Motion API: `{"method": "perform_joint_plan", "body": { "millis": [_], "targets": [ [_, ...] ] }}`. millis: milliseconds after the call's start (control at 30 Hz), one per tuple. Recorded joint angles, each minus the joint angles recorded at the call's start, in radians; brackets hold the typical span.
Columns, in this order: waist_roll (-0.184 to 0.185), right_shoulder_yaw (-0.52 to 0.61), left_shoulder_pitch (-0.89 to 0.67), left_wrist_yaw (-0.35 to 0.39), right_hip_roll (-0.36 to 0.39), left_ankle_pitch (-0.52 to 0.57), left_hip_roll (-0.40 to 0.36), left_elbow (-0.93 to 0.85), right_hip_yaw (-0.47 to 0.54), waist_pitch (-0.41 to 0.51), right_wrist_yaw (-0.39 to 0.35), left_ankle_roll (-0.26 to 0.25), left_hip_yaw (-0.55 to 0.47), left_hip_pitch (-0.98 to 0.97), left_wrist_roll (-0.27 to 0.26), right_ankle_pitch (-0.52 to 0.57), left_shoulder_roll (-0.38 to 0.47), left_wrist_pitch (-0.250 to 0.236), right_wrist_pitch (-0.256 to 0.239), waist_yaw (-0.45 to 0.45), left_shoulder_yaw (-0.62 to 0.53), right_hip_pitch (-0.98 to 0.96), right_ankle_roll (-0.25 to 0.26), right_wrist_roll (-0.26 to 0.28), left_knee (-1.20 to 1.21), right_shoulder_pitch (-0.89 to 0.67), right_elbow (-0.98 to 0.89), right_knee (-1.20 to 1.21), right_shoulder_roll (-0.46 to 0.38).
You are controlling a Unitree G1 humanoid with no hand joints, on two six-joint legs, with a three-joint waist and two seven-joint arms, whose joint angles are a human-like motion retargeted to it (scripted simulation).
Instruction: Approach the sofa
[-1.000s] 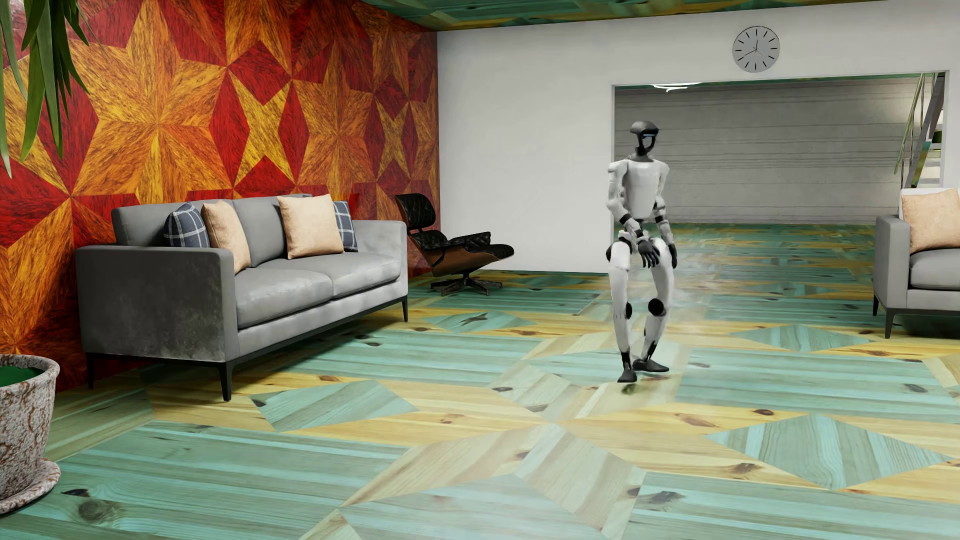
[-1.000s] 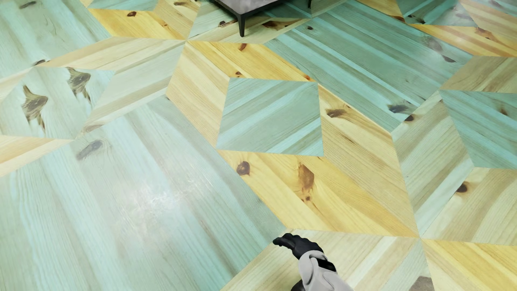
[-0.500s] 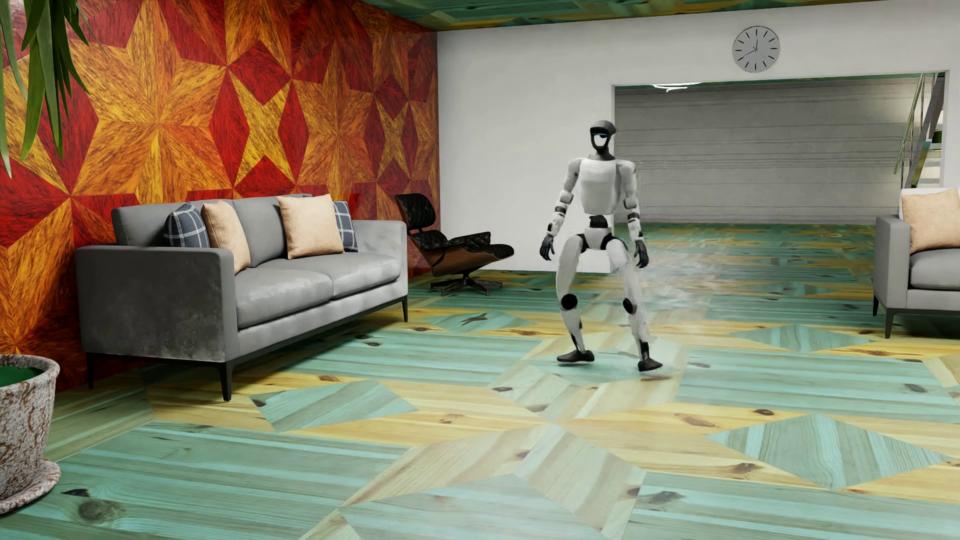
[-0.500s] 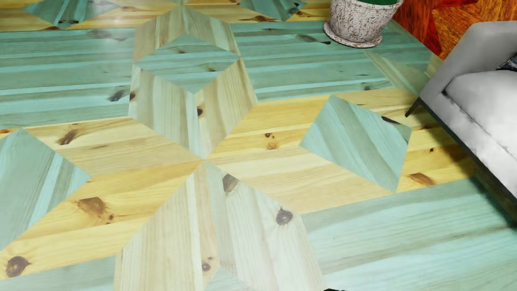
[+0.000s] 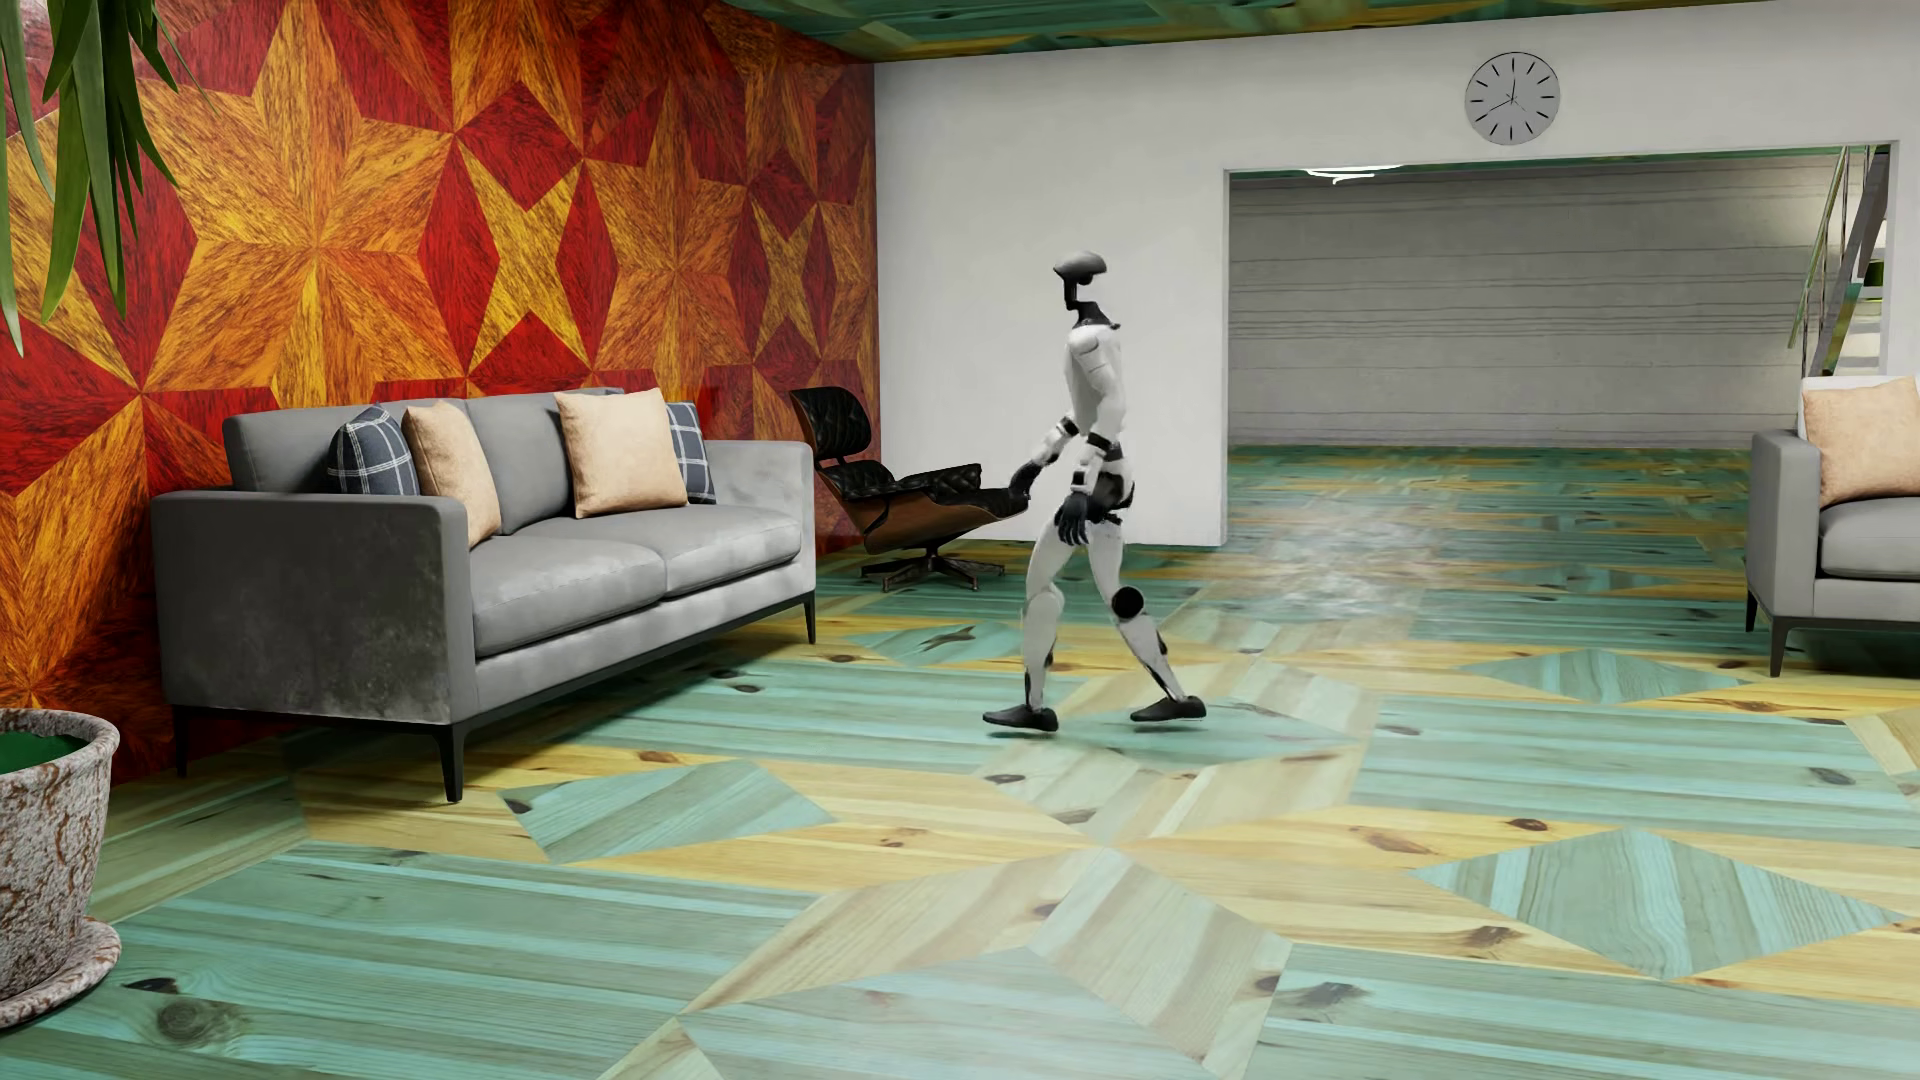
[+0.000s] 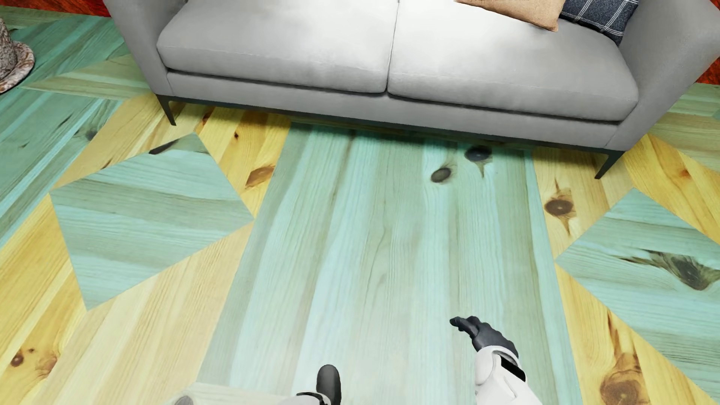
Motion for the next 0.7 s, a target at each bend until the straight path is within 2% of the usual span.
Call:
{"method": "perform_joint_plan", "body": {
  "millis": [33, 67, 100, 133, 167, 200, 233, 267, 300, 333, 367, 400, 433, 500, 533, 567, 600, 633, 667, 700],
  "targets": [
    [-0.002, -0.013, -0.01, 0.036, -0.007, -0.059, 0.014, -0.005, 0.023, 0.003, 0.0, 0.035, 0.022, 0.007, -0.014, 0.021, -0.007, 0.011, 0.023, 0.001, 0.029, 0.018, 0.006, 0.025, 0.075, 0.041, 0.039, 0.048, -0.008],
    [-0.007, -0.042, -0.025, 0.079, -0.011, -0.119, 0.031, -0.004, 0.03, 0.009, -0.013, 0.026, 0.04, 0.029, -0.034, 0.079, -0.019, 0.022, 0.056, 0.002, 0.065, 0.021, 0.016, 0.064, 0.142, 0.091, 0.091, 0.124, -0.006],
    [-0.009, -0.047, -0.041, 0.124, -0.008, -0.17, 0.051, 0.0, 0.037, 0.013, -0.013, 0.016, 0.067, 0.064, -0.071, 0.195, -0.039, 0.028, 0.1, 0.004, 0.108, -0.002, 0.071, 0.082, 0.173, 0.136, 0.158, 0.224, 0.0],
    [-0.009, -0.032, -0.06, 0.151, -0.007, -0.205, 0.067, 0.006, 0.065, 0.015, 0.009, 0.012, 0.108, 0.108, -0.105, 0.311, -0.058, 0.033, 0.136, 0.005, 0.131, -0.053, 0.302, 0.083, 0.172, 0.164, 0.231, 0.349, 0.0],
    [-0.009, 0.039, -0.073, 0.144, -0.002, -0.232, 0.083, 0.023, 0.015, 0.016, 0.094, 0.007, 0.164, 0.161, -0.11, 0.408, -0.058, 0.014, 0.145, 0.015, 0.119, -0.136, 0.374, 0.042, 0.153, 0.186, 0.299, 0.518, -0.018],
    [-0.011, 0.136, -0.095, 0.125, -0.026, -0.258, 0.091, 0.041, -0.023, 0.019, 0.198, 0.001, 0.215, 0.214, -0.092, 0.445, -0.048, -0.011, 0.139, 0.023, 0.082, -0.233, 0.378, -0.018, 0.137, 0.214, 0.332, 0.68, -0.03],
    [-0.017, 0.199, -0.129, 0.105, -0.085, -0.278, 0.091, 0.062, -0.052, 0.023, 0.282, -0.006, 0.251, 0.266, -0.063, 0.416, -0.023, -0.029, 0.107, 0.023, 0.037, -0.331, 0.379, -0.054, 0.118, 0.248, 0.325, 0.807, -0.045],
    [-0.025, 0.194, -0.169, 0.083, -0.173, -0.296, 0.081, 0.088, -0.093, 0.027, 0.303, -0.014, 0.275, 0.316, -0.025, 0.39, 0.002, -0.035, 0.079, 0.012, -0.007, -0.423, 0.386, -0.045, 0.096, 0.3, 0.29, 0.889, -0.06],
    [-0.034, 0.137, -0.219, 0.058, -0.255, -0.31, 0.063, 0.115, -0.15, 0.03, 0.273, -0.023, 0.288, 0.363, 0.007, 0.388, 0.021, -0.025, 0.075, -0.008, -0.053, -0.504, 0.308, -0.003, 0.069, 0.355, 0.245, 0.924, -0.046],
    [-0.043, 0.054, -0.27, 0.042, -0.307, -0.327, 0.044, 0.139, -0.204, 0.031, 0.21, -0.035, 0.288, 0.4, 0.038, 0.369, 0.033, -0.012, 0.073, -0.034, -0.093, -0.57, 0.222, 0.054, 0.052, 0.417, 0.194, 0.91, -0.02],
    [-0.049, -0.019, -0.32, 0.029, -0.333, -0.346, 0.029, 0.154, -0.258, 0.031, 0.148, -0.046, 0.281, 0.43, 0.063, 0.352, 0.042, -0.004, 0.052, -0.062, -0.129, -0.617, 0.178, 0.101, 0.044, 0.478, 0.145, 0.843, 0.016],
    [-0.053, -0.079, -0.368, 0.02, -0.336, -0.37, 0.014, 0.16, -0.304, 0.03, 0.103, -0.053, 0.266, 0.451, 0.074, 0.343, 0.042, -0.007, 0.035, -0.089, -0.156, -0.647, 0.169, 0.134, 0.049, 0.535, 0.104, 0.734, 0.055],
    [-0.056, -0.116, -0.414, 0.021, -0.335, -0.395, -0.002, 0.16, -0.352, 0.026, 0.078, -0.059, 0.247, 0.468, 0.079, 0.346, 0.036, -0.011, 0.033, -0.112, -0.18, -0.662, 0.17, 0.137, 0.055, 0.581, 0.07, 0.58, 0.094],
    [-0.061, -0.16, -0.48, 0.037, -0.298, -0.44, -0.034, 0.135, -0.415, 0.01, 0.08, -0.082, 0.211, 0.508, 0.063, 0.381, 0.008, -0.038, 0.043, -0.147, -0.212, -0.642, 0.197, 0.105, 0.041, 0.637, 0.03, 0.153, 0.173],
    [-0.062, -0.168, -0.497, 0.046, -0.277, -0.458, -0.046, 0.114, -0.428, 0.0, 0.101, -0.1, 0.193, 0.537, 0.053, 0.429, -0.004, -0.056, 0.052, -0.158, -0.229, -0.608, 0.235, 0.086, 0.023, 0.647, 0.031, -0.054, 0.21],
    [-0.061, -0.157, -0.501, 0.054, -0.273, -0.464, -0.05, 0.088, -0.468, -0.01, 0.145, -0.119, 0.173, 0.566, 0.038, 0.509, -0.013, -0.077, 0.063, -0.164, -0.246, -0.567, 0.049, 0.066, 0.01, 0.643, 0.046, -0.137, 0.24],
    [-0.058, -0.129, -0.498, 0.059, -0.272, -0.456, -0.036, 0.061, -0.491, -0.013, 0.198, -0.146, 0.14, 0.58, 0.027, 0.504, -0.016, -0.098, 0.068, -0.168, -0.267, -0.548, -0.058, 0.04, 0.044, 0.621, 0.077, -0.123, 0.262],
    [-0.048, -0.087, -0.475, 0.077, -0.268, -0.418, -0.006, 0.033, -0.499, -0.011, 0.253, -0.17, 0.117, 0.56, 0.006, 0.457, -0.022, -0.117, 0.07, -0.17, -0.266, -0.533, -0.048, 0.002, 0.147, 0.576, 0.12, -0.089, 0.267],
    [-0.036, -0.047, -0.428, 0.095, -0.265, -0.317, 0.028, 0.017, -0.492, -0.006, 0.287, -0.195, 0.099, 0.519, -0.025, 0.404, -0.041, -0.12, 0.09, -0.169, -0.246, -0.521, -0.03, -0.042, 0.296, 0.521, 0.165, -0.028, 0.257],
    [-0.028, -0.007, -0.388, 0.094, -0.269, -0.171, 0.053, 0.019, -0.498, -0.001, 0.323, -0.241, 0.053, 0.448, -0.038, 0.355, -0.053, -0.112, 0.101, -0.162, -0.243, -0.504, -0.022, -0.088, 0.471, 0.47, 0.185, 0.022, 0.244]
  ]
}}
